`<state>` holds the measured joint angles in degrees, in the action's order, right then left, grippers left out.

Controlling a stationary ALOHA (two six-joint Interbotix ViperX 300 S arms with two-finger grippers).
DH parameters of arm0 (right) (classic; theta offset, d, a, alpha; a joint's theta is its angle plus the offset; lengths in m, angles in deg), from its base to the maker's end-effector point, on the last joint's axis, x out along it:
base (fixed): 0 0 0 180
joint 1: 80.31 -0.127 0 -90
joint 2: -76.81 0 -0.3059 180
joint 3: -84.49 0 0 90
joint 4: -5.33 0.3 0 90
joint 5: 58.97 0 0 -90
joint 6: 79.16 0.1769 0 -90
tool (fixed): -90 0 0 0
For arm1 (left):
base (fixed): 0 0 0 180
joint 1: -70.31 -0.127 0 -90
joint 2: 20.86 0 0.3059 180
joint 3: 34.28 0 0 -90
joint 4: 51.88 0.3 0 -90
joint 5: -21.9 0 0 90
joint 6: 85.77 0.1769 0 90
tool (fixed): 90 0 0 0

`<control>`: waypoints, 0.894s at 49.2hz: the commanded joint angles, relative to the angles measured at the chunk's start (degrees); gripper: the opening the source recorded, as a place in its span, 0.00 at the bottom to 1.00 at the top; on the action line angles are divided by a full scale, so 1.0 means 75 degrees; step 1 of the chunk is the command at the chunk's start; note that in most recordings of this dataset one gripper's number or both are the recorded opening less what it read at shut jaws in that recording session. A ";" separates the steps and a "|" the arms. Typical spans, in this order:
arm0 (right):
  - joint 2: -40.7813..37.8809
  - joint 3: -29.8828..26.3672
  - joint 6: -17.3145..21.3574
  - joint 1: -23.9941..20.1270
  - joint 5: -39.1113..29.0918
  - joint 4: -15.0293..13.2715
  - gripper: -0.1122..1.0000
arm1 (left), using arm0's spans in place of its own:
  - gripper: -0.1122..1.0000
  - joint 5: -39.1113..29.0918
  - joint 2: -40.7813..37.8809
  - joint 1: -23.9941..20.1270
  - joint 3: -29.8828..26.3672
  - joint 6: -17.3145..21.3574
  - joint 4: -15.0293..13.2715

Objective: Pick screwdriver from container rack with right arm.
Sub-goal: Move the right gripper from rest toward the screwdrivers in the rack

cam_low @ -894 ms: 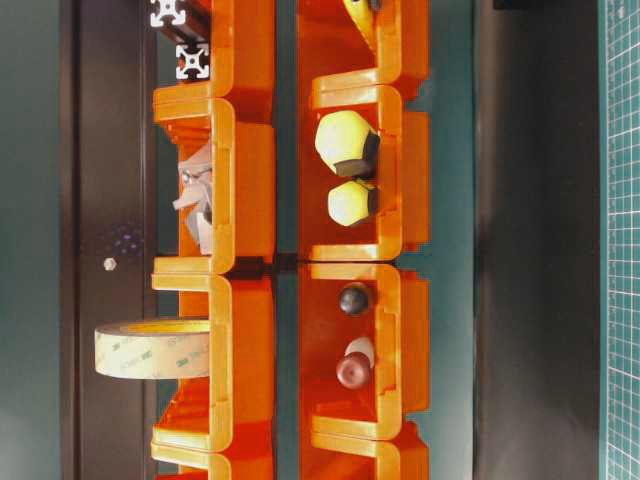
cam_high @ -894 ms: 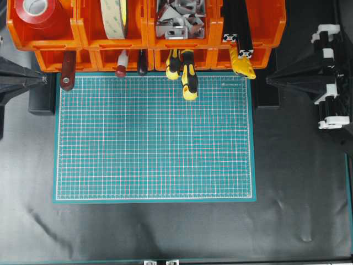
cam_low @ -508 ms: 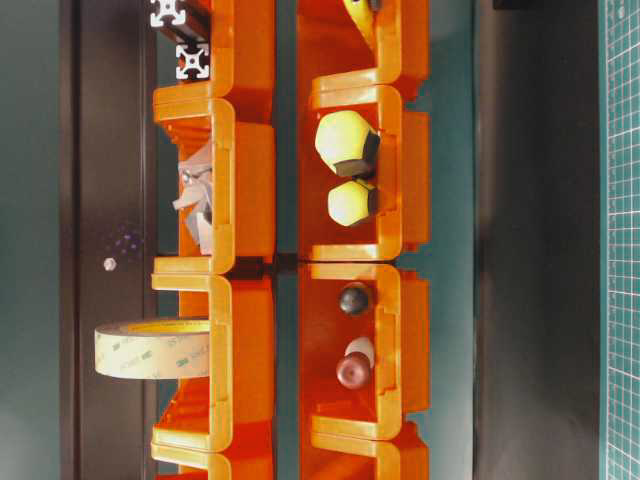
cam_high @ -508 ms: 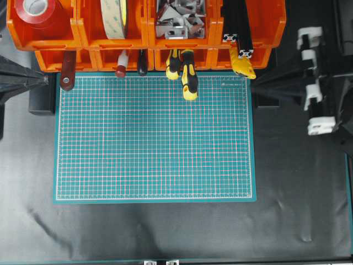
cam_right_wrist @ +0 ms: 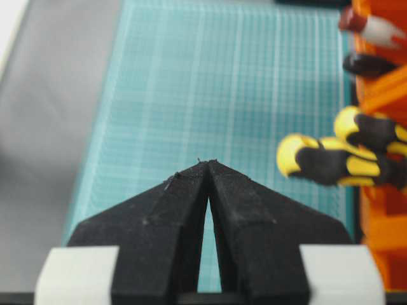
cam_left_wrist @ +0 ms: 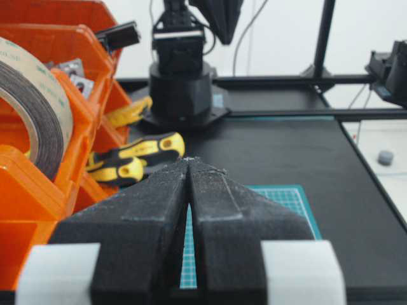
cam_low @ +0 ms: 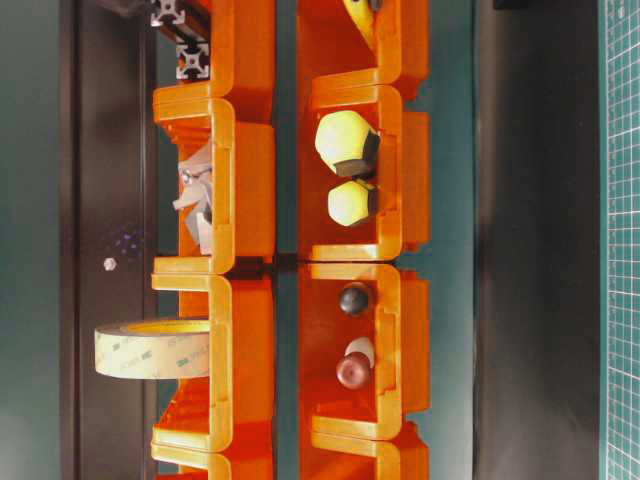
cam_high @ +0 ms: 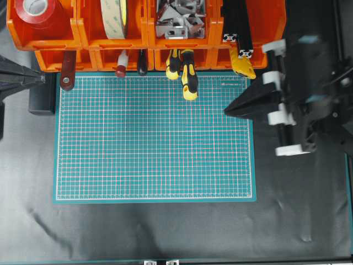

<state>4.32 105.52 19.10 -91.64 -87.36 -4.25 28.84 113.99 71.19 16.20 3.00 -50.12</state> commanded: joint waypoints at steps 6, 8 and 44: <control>-0.0809 -0.0762 0.0293 -0.0551 -0.1078 -0.1535 0.12 | 0.10 0.0035 -0.0047 0.0187 -0.0211 -0.0035 0.0023; -0.1020 -0.0867 0.0480 -0.0680 -0.1160 -0.2051 0.12 | 0.10 0.0035 -0.0047 0.0211 -0.0211 -0.0035 0.0023; -0.3586 -0.1207 0.3855 -0.3363 -0.5543 -0.7652 0.12 | 0.10 0.0023 -0.0129 0.0246 -0.0199 -0.0059 0.0023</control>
<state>-23.10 96.91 47.93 -116.78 -128.32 -60.94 28.76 113.55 72.95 16.20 2.73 -50.12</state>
